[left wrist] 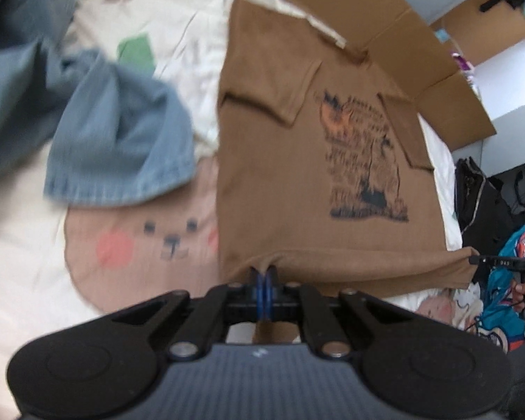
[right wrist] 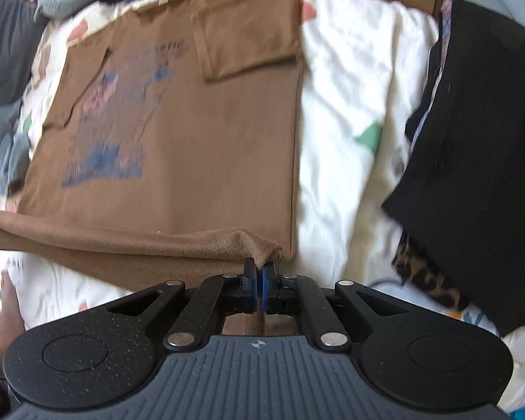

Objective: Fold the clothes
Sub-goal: 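Grasp the shirt hem with the left tool while the right tool grasps it too, then lift the hem with both tools and fold it toward the collar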

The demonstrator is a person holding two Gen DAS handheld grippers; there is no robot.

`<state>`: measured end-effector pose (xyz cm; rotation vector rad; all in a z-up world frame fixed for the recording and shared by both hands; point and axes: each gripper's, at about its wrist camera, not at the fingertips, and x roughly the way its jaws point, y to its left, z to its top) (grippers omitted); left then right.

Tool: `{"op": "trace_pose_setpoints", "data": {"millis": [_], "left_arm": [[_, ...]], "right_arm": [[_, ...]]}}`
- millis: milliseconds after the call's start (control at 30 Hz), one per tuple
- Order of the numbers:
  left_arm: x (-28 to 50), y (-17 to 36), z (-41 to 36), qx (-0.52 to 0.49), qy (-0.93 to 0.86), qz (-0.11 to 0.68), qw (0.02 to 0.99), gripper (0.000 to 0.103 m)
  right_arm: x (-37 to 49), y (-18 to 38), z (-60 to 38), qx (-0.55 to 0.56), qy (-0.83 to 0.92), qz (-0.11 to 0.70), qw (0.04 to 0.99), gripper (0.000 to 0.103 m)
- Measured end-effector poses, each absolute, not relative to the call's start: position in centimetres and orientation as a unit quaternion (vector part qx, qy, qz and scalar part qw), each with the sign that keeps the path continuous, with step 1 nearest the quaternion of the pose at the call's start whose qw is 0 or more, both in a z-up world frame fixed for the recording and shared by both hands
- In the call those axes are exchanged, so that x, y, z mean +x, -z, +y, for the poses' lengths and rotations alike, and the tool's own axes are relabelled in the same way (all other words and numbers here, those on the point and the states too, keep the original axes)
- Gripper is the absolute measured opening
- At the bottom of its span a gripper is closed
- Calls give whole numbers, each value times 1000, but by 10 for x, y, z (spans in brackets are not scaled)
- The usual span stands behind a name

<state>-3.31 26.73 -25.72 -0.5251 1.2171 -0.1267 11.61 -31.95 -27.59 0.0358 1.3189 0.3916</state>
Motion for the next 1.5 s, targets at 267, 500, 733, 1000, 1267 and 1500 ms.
{"op": "trace_pose_setpoints", "data": {"millis": [267,500,733,1000,1267,1500], "left_arm": [[5,259,272,-219,55,541,810,2],[35,266,275,-196,51,523,828,2],[59,295,276,-180,46,531,827,2],[82,327,280,-162,22,544,823,9],[73,328,282,-192,20,543,817,28],[52,323,278,-203,23,545,813,31]], "right_arm": [[153,275,-307,20,-177,568,803,0],[181,281,-300,21,-173,545,820,0],[206,293,-291,18,-173,531,829,0],[224,323,-281,20,-173,540,823,1],[220,321,-286,38,-161,544,823,23],[201,310,-294,53,-155,542,824,24]]}}
